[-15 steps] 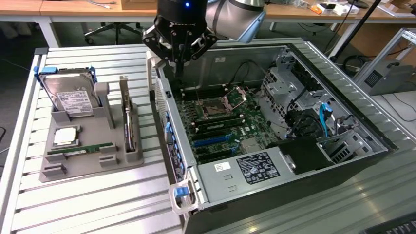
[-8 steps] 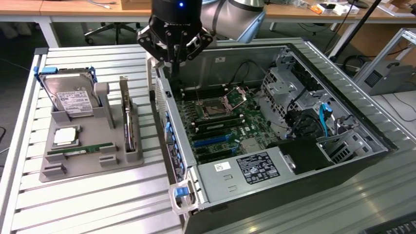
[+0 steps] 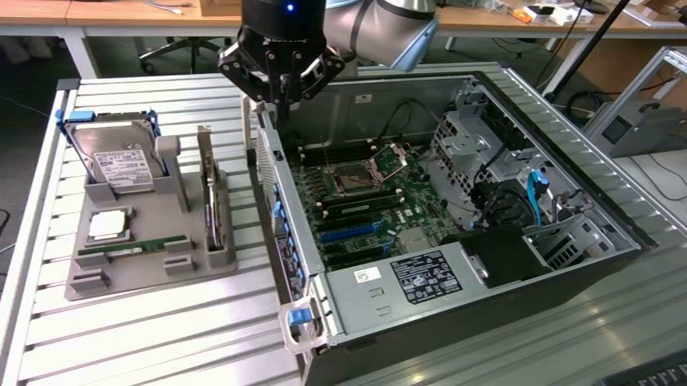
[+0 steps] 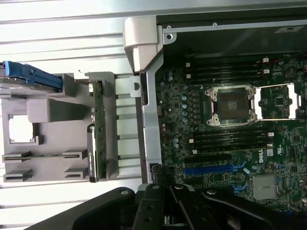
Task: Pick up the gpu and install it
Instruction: 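Reach for the gpu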
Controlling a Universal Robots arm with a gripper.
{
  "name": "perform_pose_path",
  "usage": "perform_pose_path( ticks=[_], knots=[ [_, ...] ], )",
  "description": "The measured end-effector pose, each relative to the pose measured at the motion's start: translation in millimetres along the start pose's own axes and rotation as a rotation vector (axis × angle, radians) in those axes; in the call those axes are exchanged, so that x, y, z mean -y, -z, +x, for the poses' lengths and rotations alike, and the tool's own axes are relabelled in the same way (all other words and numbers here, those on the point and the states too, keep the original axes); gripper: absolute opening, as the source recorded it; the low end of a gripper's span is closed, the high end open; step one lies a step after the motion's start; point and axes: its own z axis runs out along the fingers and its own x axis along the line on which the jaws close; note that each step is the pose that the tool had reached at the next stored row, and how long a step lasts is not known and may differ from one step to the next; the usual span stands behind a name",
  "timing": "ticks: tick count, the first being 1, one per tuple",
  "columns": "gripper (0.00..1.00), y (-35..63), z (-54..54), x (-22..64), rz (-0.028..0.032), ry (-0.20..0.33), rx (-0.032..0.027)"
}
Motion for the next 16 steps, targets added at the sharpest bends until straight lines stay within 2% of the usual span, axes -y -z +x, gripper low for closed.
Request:
perform_pose_path(
  ticks=[16],
  knots=[
    [0.1, 0.4, 19.6, 1.5, 0.0, 0.0, -0.0001]
  ],
)
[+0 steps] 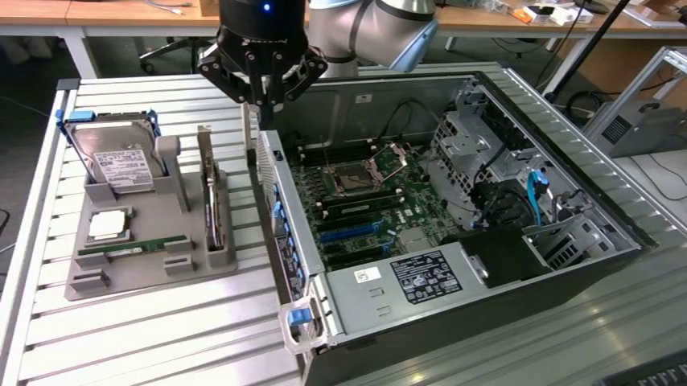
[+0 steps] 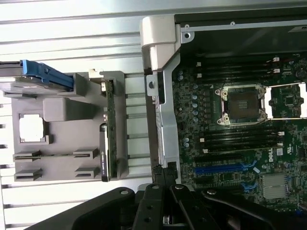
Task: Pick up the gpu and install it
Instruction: 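Reach for the gpu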
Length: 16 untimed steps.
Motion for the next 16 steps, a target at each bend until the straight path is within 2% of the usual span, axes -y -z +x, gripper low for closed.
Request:
perform_pose_path(
  ticks=[16],
  knots=[
    [0.1, 0.5, 23.9, 1.8, 0.0, 0.0, 0.0]
  ],
)
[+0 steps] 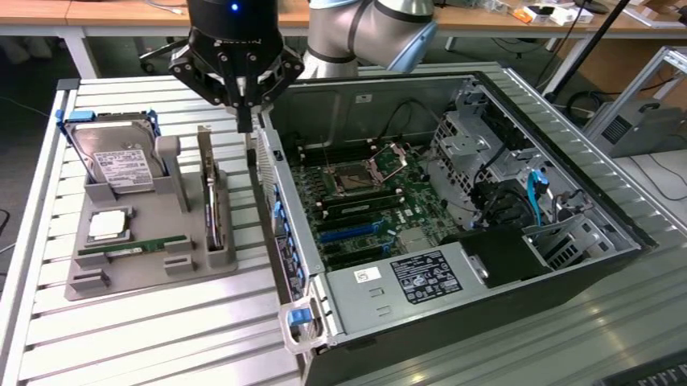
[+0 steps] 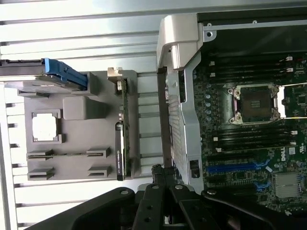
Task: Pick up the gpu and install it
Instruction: 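Reach for the gpu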
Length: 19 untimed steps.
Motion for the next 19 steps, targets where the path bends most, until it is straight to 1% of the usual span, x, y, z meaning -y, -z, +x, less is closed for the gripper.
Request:
perform_pose_path(
  ticks=[19],
  knots=[
    [0.1, 0.7, 31.2, 2.4, -0.0001, 0.0, 0.0001]
  ],
)
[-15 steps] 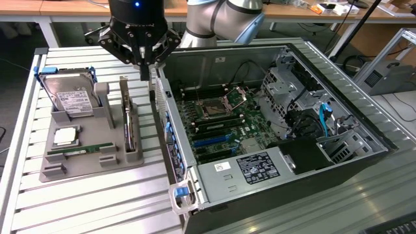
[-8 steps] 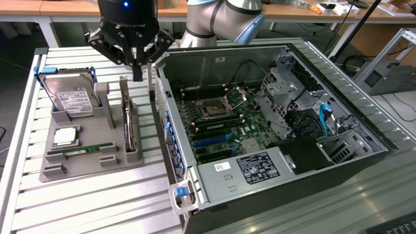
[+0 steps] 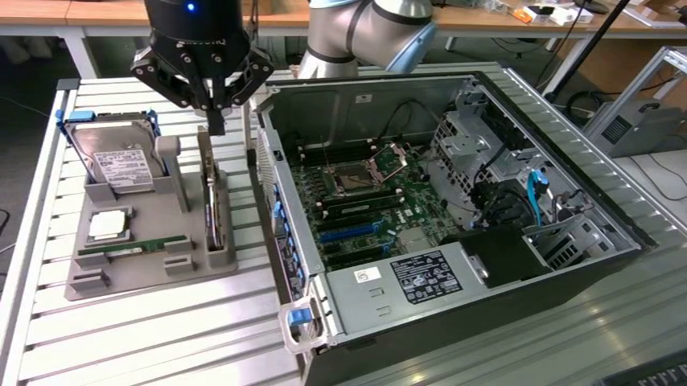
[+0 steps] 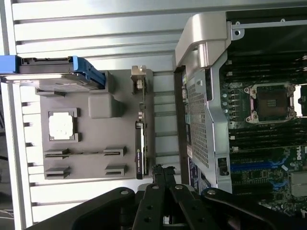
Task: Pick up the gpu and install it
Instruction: 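Reach for the gpu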
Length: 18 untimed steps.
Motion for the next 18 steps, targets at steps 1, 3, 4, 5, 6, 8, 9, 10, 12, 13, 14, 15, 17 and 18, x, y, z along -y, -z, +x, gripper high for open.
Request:
perform_pose_path(
  ticks=[1, 3, 4, 5, 6, 8, 9, 10, 12, 13, 14, 15, 17, 18],
  knots=[
    [0.1, 0.0, 1.2, 0.1, 0.0001, 0.0, 0.0],
    [0.1, 0.1, 3.9, 0.3, 0.0, 0.0, -0.0001],
    [0.1, 0.1, 5.5, 0.4, 0.0, 0.0, 0.0],
    [0.1, 0.1, 6.6, 0.5, 0.0, 0.0, 0.0],
    [0.1, 0.2, 7.8, 0.6, 0.0001, 0.0, -0.0001],
    [0.1, 0.3, 10.9, 0.8, 0.0, 0.0, 0.0],
    [0.1, 0.3, 12.0, 0.9, 0.0001, 0.0, -0.0001],
    [0.1, 0.4, 12.9, 1.0, 0.0001, 0.0, -0.0001],
    [0.1, 0.4, 14.2, 1.1, 0.0, 0.0, 0.0],
    [0.1, 0.4, 14.8, 1.1, 0.0, 0.0, 0.0],
    [0.1, 0.4, 15.7, 1.2, 0.0, 0.0, 0.0],
    [0.1, 0.4, 16.8, 1.3, 0.0, 0.0, 0.0],
    [0.1, 0.5, 19.8, 1.5, 0.0, 0.0, 0.0],
    [0.1, 0.6, 21.4, 1.6, 0.0, 0.0, 0.0]
  ],
)
